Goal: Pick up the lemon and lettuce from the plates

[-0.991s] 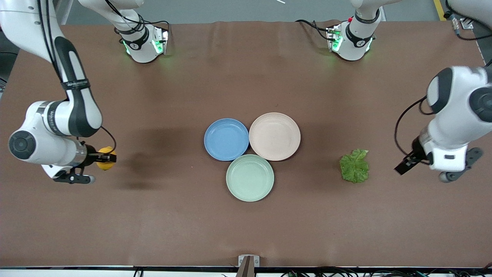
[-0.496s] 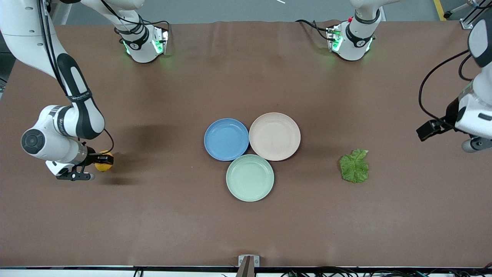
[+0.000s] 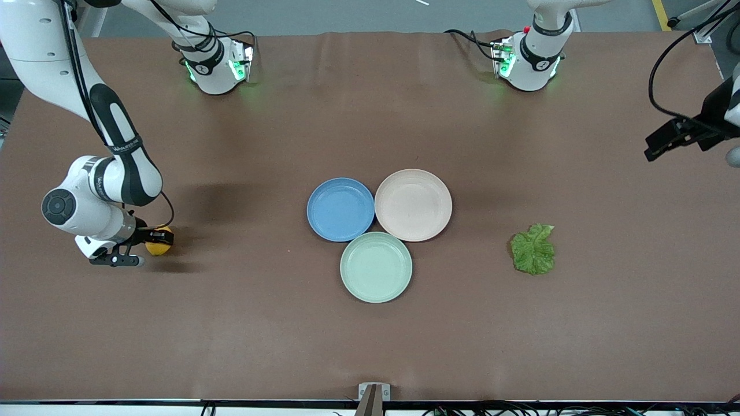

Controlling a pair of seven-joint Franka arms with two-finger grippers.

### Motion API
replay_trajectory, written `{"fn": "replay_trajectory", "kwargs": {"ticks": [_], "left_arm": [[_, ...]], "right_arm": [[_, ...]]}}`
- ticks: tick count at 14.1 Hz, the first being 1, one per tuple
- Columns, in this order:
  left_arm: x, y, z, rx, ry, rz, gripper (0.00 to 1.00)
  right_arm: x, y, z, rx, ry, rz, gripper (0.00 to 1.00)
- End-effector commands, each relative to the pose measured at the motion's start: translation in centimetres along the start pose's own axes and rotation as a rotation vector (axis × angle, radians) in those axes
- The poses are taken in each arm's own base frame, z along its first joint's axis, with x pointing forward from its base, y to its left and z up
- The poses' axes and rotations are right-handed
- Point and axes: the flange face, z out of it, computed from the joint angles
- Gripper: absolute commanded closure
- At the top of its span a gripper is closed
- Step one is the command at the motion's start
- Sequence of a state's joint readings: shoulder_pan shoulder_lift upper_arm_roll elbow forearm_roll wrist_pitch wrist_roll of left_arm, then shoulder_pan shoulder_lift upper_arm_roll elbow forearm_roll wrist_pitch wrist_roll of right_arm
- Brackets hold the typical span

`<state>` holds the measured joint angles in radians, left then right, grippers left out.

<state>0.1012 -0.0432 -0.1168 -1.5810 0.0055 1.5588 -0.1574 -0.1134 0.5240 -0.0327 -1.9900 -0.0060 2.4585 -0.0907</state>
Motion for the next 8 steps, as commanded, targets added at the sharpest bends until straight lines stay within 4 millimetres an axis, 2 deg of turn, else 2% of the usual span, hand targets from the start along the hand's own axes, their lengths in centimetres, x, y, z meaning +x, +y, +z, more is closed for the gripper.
{"fn": "replay_trajectory", "kwargs": {"ticks": [1, 4, 8], "left_arm": [[-2.5, -2.0, -0.6, -0.076, -0.007, 0.034, 0.00], [-2.9, -1.3, -0.8, -0.073, -0.007, 0.046, 0.00], [-3.6, 2.5, -0.9, 0.016, 0.003, 0.076, 0.00]], "right_arm": [[-0.2, -0.6, -3.4, -0.001, 0.008, -0.012, 0.00], [-0.4, -2.0, -11.8, 0.000, -0.014, -0.032, 0.00], [-2.8, -2.5, -24.8, 0.005, -0.057, -0.035, 0.00]]}}
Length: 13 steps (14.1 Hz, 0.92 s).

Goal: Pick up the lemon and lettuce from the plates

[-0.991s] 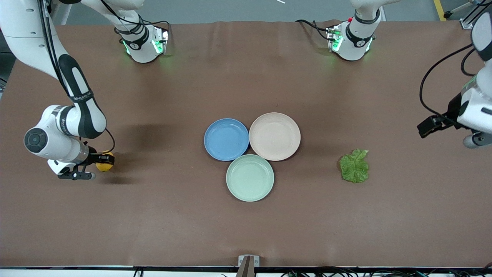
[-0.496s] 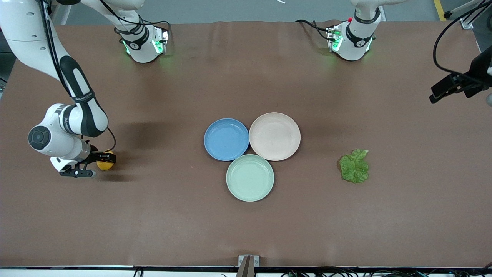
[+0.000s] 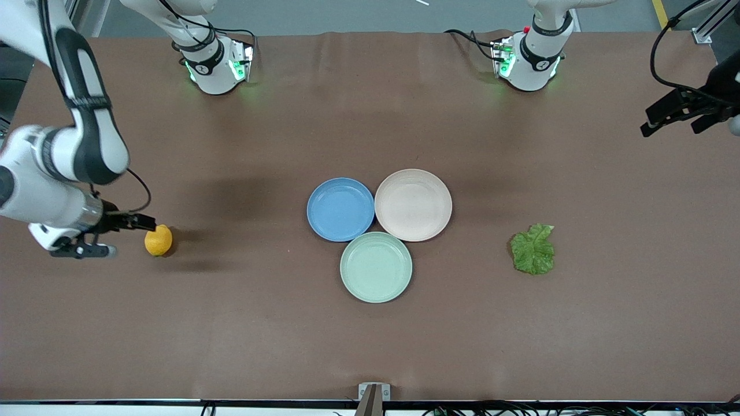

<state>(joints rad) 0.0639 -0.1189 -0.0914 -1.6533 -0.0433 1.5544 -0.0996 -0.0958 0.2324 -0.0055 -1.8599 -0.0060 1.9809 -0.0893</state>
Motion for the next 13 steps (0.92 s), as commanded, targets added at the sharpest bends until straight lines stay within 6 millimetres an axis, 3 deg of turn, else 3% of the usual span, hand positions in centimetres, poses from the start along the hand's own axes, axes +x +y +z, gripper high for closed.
{"fn": "replay_trajectory", "kwargs": {"ticks": [1, 3, 7, 10, 13], "left_arm": [[-1.0, 2.7, 0.0, 0.092, 0.010, 0.009, 0.00], [-0.9, 2.9, 0.2, 0.100, 0.009, -0.010, 0.00], [-0.8, 2.9, 0.0, 0.092, 0.016, -0.013, 0.00], [-0.3, 2.6, -0.2, 0.078, 0.035, -0.016, 0.00], [-0.3, 3.4, -0.2, 0.072, 0.043, -0.003, 0.00]], "right_arm": [[-2.7, -0.5, -8.5, -0.007, -0.013, 0.004, 0.00], [-3.2, -0.4, -14.4, -0.007, -0.017, 0.006, 0.00], [-4.3, -2.3, -20.3, -0.009, -0.007, -0.007, 0.00], [-5.9, -5.6, -22.7, -0.011, 0.010, 0.018, 0.00], [-6.1, -8.8, -22.8, 0.028, 0.007, 0.014, 0.00]]}}
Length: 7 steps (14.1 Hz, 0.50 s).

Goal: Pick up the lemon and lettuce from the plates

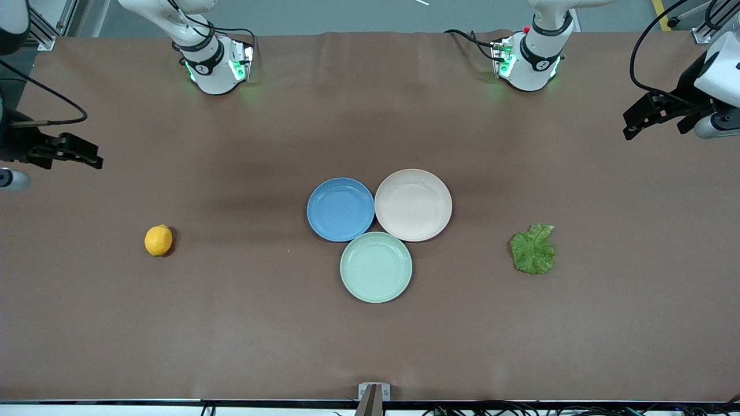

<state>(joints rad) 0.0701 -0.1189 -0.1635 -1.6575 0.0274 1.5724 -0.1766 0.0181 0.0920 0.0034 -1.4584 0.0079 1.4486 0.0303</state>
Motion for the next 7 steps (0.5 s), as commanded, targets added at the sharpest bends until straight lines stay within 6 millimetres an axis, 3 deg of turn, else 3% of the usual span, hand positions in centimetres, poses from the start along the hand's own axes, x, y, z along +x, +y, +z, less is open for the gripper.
{"fn": "replay_trajectory", "kwargs": {"ticks": [1, 3, 7], "left_arm": [[-0.1, 0.6, -0.2, -0.002, 0.017, 0.013, 0.00], [0.0, 0.9, -0.3, -0.002, 0.019, 0.020, 0.00], [0.1, 0.6, -0.2, -0.006, 0.018, 0.030, 0.00]], "right_arm": [[-0.6, -1.5, -0.5, 0.048, -0.002, 0.014, 0.00], [-0.6, -1.1, -0.6, 0.050, 0.001, 0.009, 0.00], [-3.6, 0.2, -2.7, 0.045, 0.043, 0.025, 0.00]]}}
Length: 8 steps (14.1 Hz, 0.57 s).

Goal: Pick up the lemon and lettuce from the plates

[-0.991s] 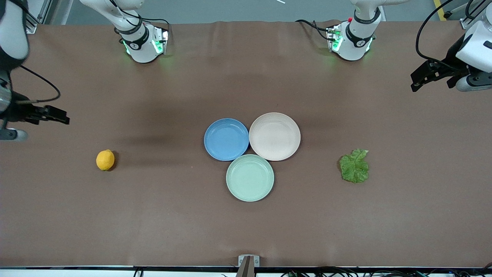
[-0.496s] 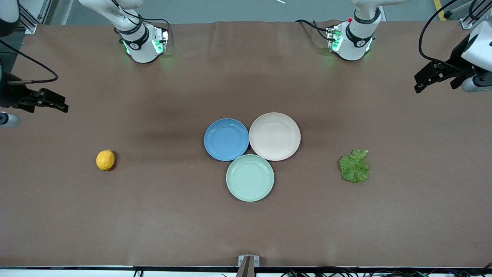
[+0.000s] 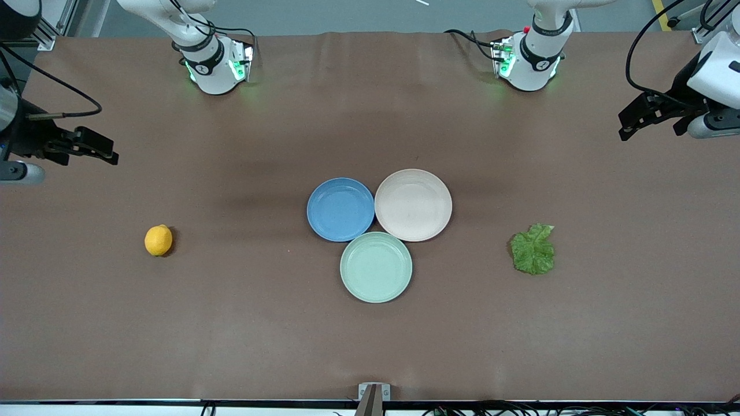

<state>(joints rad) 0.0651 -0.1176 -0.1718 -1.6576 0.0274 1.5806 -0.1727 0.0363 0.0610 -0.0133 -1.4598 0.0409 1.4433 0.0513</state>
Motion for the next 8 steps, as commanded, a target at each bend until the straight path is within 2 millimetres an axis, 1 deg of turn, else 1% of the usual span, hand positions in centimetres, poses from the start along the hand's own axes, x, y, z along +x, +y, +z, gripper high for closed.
{"fn": "replay_trajectory", "kwargs": {"ticks": [1, 3, 5, 8], "left_arm": [[0.2, -0.1, -0.3, -0.017, 0.012, 0.009, 0.00], [0.6, -0.4, -0.5, -0.055, 0.009, -0.002, 0.00], [0.9, -0.4, -0.3, -0.053, 0.008, -0.003, 0.00], [0.7, 0.1, -0.2, -0.042, -0.003, 0.003, 0.00]], "right_arm": [[-2.8, 1.2, -1.6, 0.012, 0.027, 0.013, 0.00], [-2.9, 2.1, -1.8, 0.008, 0.033, -0.011, 0.00], [-3.2, 3.2, -2.1, 0.008, 0.034, -0.052, 0.00], [-3.0, 3.4, -2.4, -0.023, 0.044, -0.045, 0.00]]}}
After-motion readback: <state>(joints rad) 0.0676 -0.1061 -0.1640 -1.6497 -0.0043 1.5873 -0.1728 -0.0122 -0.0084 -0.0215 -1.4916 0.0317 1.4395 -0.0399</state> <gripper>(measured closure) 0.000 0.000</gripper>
